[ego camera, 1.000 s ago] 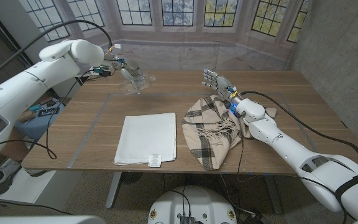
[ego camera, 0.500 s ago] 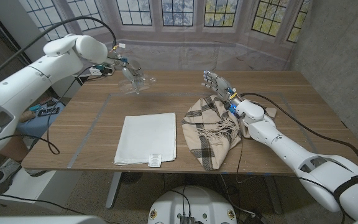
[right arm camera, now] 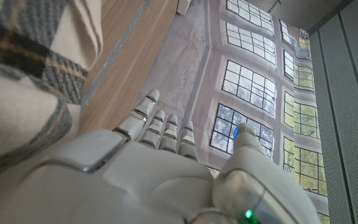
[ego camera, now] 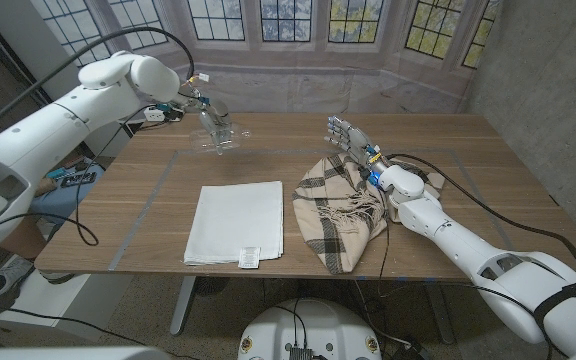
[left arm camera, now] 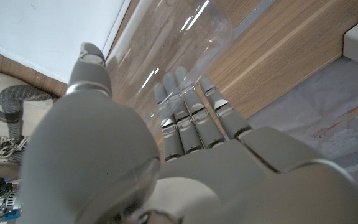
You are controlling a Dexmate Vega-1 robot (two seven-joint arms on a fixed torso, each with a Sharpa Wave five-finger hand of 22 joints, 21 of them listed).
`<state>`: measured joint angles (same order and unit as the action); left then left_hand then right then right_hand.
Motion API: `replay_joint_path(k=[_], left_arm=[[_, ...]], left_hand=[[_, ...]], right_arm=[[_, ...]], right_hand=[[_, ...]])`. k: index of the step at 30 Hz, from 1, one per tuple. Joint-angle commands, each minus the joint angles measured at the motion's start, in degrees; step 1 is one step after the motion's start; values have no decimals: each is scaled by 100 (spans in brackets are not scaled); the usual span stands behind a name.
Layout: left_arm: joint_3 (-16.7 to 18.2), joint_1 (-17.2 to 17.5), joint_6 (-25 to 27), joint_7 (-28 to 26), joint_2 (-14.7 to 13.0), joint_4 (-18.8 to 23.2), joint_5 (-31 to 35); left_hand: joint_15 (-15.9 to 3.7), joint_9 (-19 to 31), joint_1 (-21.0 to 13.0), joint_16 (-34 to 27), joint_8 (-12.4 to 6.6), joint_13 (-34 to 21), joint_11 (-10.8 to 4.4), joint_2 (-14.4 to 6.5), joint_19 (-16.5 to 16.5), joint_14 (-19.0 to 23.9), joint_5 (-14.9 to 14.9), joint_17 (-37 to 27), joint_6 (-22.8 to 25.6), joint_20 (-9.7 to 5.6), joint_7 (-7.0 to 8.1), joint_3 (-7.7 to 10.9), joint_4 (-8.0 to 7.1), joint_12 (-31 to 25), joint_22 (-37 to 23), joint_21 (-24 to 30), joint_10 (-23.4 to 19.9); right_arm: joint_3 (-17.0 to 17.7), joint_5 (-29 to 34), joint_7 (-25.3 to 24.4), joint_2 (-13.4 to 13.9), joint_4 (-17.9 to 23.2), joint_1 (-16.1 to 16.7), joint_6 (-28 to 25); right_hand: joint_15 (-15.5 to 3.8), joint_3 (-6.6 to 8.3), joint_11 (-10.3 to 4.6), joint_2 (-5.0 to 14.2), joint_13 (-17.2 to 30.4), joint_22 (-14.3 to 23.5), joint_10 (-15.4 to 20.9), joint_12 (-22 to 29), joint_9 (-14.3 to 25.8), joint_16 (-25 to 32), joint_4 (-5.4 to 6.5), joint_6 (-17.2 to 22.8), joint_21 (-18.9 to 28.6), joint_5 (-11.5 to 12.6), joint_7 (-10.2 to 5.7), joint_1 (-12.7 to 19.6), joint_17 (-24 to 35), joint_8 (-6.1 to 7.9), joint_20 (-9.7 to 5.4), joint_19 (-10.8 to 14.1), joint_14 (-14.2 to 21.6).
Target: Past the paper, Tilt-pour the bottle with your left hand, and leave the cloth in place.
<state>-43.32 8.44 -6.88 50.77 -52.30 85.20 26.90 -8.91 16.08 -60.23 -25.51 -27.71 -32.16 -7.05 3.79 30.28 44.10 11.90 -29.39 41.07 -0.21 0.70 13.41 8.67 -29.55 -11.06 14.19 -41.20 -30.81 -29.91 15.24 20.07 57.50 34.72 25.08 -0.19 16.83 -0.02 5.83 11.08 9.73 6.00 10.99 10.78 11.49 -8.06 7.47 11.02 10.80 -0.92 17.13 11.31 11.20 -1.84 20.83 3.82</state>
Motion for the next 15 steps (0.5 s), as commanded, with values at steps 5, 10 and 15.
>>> replay_joint_path(k=[5,10,15], left_arm=[[-295,-259,-49,455,234,-195,519],[-402,-404,-153,561,368,-390,594],[-547,-599,-290,656,537,-636,693]], left_hand=[[5,13,-519,19,-95,-206,-21,-969,-14,12,43,-36,596,14,44,99,-67,-58,-14,-4,-40],[-4,10,-511,24,-109,-227,-27,-963,-18,40,44,-41,616,10,32,101,-62,-78,-15,-4,-73],[-9,6,-509,31,-126,-246,-22,-975,-23,38,46,-53,643,11,29,109,-60,-89,-16,-4,-85]], right_arm=[[47,-19,2,14,-41,22,70],[80,-35,-46,54,52,81,66],[102,-56,-84,76,112,123,42]], right_hand=[[26,-26,16,32,27,9,16,39,32,53,18,28,7,-7,21,45,26,18,10,20,5],[21,-30,14,33,27,9,15,39,32,54,19,30,6,-8,21,45,26,18,11,20,7],[26,-34,17,31,27,9,14,38,32,54,18,35,6,-8,24,46,26,20,12,21,9]])
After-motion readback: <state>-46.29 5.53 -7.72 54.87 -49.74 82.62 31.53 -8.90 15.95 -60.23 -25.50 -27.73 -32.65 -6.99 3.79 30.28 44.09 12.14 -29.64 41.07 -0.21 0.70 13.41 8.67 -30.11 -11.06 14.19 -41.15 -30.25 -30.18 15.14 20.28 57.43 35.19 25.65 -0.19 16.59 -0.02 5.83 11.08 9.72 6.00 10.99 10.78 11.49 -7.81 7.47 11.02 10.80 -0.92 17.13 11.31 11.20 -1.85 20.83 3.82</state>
